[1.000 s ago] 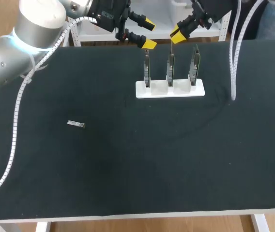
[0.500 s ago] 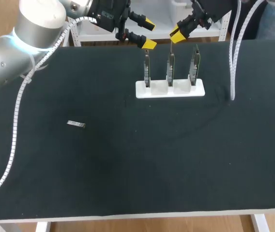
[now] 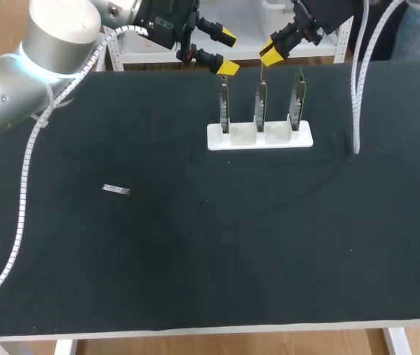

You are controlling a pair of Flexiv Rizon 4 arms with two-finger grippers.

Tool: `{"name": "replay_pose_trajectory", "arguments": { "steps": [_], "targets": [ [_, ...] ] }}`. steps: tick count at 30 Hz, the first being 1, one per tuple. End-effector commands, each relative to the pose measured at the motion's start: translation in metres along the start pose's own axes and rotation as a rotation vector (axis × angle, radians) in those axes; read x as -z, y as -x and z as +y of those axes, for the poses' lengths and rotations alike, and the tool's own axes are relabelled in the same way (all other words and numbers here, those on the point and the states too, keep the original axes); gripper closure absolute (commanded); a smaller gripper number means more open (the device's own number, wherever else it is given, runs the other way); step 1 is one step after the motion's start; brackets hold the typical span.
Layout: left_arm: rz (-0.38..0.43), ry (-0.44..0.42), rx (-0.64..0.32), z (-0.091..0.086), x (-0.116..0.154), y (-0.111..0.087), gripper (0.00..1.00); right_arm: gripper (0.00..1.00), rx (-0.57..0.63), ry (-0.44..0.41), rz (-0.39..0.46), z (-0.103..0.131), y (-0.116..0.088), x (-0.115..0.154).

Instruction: Pick up the optical module with the left hand, and insert it into the network port with the right hand.

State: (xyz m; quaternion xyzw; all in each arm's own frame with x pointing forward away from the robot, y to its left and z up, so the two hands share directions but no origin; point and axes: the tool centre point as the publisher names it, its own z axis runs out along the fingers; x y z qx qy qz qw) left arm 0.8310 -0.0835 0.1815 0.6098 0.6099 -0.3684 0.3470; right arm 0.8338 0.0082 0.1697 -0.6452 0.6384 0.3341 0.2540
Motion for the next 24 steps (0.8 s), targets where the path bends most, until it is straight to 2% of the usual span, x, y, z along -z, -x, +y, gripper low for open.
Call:
{"name": "replay_pose_trajectory", "arguments": {
  "steps": [1,24],
  "targets": [
    [-0.001,0.007,-0.002,-0.0026,-0.0002,-0.0006,0.00,1.00,0.000,0.344,0.001,-0.0101,0.0025,-0.0004],
    [-0.001,0.007,-0.002,-0.0026,-0.0002,-0.0006,0.00,1.00,-0.014,0.345,-0.003,-0.0108,-0.0007,-0.0023]
  ]
}}
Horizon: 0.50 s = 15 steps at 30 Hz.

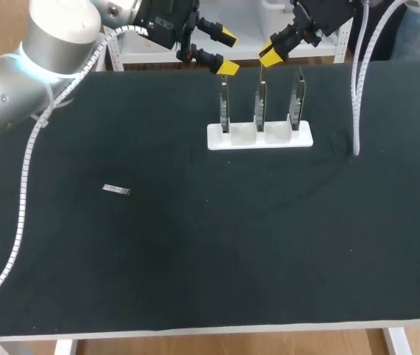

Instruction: Pick up the optical module with the left hand, and insert it into the network port with the right hand.

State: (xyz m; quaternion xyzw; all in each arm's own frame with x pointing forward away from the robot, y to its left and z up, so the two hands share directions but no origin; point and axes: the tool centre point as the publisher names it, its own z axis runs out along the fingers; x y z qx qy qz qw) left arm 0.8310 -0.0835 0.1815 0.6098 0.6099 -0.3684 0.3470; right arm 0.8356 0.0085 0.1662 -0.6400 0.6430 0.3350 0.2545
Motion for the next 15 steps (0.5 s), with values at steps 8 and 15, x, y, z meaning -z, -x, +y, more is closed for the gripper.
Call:
{"name": "replay_pose_trajectory", "arguments": {
  "steps": [8,15],
  "targets": [
    [-0.001,0.007,-0.002,-0.0026,-0.0002,-0.0006,0.00,1.00,-0.002,0.356,0.008,-0.0076,0.0007,-0.0024],
    [-0.001,0.007,-0.002,-0.0026,-0.0002,-0.0006,0.00,1.00,-0.008,0.356,0.013,-0.0080,-0.0018,-0.0023]
  ]
}}
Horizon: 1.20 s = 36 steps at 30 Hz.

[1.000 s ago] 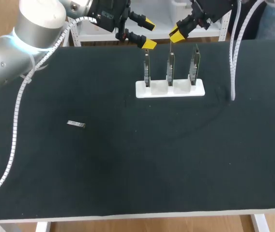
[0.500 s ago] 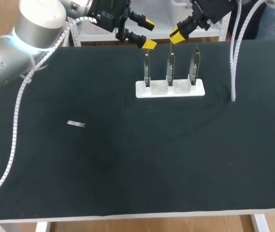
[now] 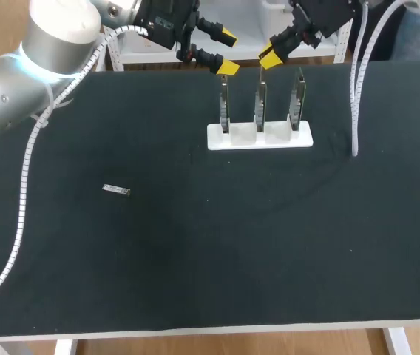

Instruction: Pick up the optical module with the left hand, and insert it into the network port with the right hand.

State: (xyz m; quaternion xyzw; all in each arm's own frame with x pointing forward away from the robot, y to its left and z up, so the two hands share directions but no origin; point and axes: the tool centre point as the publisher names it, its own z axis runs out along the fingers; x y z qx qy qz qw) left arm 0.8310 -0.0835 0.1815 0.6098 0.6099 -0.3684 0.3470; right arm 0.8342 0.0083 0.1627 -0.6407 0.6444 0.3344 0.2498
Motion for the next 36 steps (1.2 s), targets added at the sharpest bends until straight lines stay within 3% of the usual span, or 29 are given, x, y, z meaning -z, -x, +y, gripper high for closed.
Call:
{"name": "replay_pose_trajectory", "arguments": {
  "steps": [1,16,17,18,19,22,23,24,25,36],
  "targets": [
    [-0.001,0.007,-0.002,-0.0026,-0.0002,-0.0006,0.00,1.00,-0.003,0.352,0.006,-0.0090,0.0008,0.0000],
    [-0.001,0.007,-0.002,-0.0026,-0.0002,-0.0006,0.00,1.00,-0.006,0.356,0.003,-0.0084,0.0010,-0.0013],
    [-0.001,0.007,-0.002,-0.0026,-0.0002,-0.0006,0.00,0.91,-0.007,0.356,0.004,-0.0084,0.0010,-0.0013],
    [-0.001,0.007,-0.002,-0.0026,-0.0002,-0.0006,0.00,0.69,-0.008,0.357,0.005,-0.0084,0.0011,-0.0013],
    [-0.001,0.007,-0.002,-0.0026,-0.0002,-0.0006,0.00,0.57,-0.009,0.358,0.005,-0.0083,0.0012,-0.0014],
    [-0.001,0.007,-0.002,-0.0026,-0.0002,-0.0006,0.00,0.50,-0.011,0.357,0.007,-0.0081,0.0012,-0.0015],
    [-0.001,0.007,-0.002,-0.0026,-0.0002,-0.0006,0.00,0.44,-0.012,0.356,0.007,-0.0081,0.0012,-0.0016],
    [-0.001,0.007,-0.002,-0.0026,-0.0002,-0.0006,0.00,0.44,-0.013,0.356,0.007,-0.0080,0.0011,-0.0017],
    [-0.001,0.007,-0.002,-0.0026,-0.0002,-0.0006,0.00,0.50,-0.013,0.355,0.007,-0.0080,0.0010,-0.0017],
    [-0.001,0.007,-0.002,-0.0026,-0.0002,-0.0006,0.00,0.51,-0.012,0.341,0.000,-0.0091,0.0016,0.0022]
  ]
}}
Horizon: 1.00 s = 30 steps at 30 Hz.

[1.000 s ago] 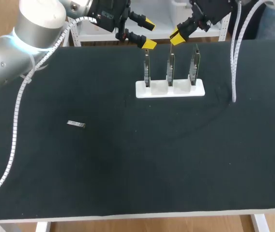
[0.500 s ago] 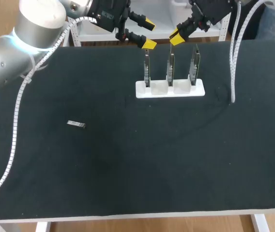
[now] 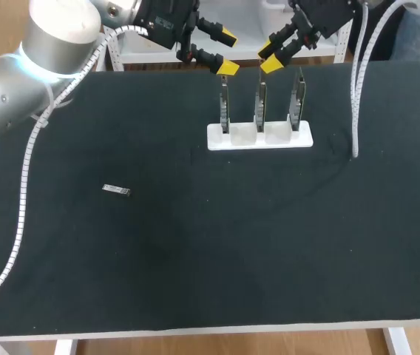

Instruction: Pick up the optical module with the left hand, and insert it into the network port with the right hand.

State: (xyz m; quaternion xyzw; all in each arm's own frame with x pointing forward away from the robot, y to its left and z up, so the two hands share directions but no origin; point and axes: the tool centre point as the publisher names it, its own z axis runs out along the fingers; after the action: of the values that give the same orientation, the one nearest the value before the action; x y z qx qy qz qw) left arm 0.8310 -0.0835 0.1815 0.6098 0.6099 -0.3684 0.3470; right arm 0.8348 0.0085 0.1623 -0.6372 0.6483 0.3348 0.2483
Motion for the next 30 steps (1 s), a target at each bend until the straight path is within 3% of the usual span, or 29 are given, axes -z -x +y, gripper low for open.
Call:
{"name": "replay_pose_trajectory", "arguments": {
  "steps": [1,17,19,30],
  "targets": [
    [-0.001,0.007,-0.002,-0.003,0.000,-0.001,0.00,0.51,-0.002,0.342,0.000,-0.009,0.002,0.003],
    [-0.001,0.007,-0.002,-0.003,0.000,-0.001,0.00,0.52,0.002,0.299,-0.017,-0.007,0.003,0.016],
    [-0.001,0.007,-0.002,-0.003,0.000,-0.001,0.00,0.56,0.005,0.295,-0.018,-0.007,0.003,0.018],
    [-0.001,0.007,-0.002,-0.003,0.000,-0.001,0.00,0.59,0.006,0.267,-0.026,-0.001,0.000,0.027]
  ]
}}
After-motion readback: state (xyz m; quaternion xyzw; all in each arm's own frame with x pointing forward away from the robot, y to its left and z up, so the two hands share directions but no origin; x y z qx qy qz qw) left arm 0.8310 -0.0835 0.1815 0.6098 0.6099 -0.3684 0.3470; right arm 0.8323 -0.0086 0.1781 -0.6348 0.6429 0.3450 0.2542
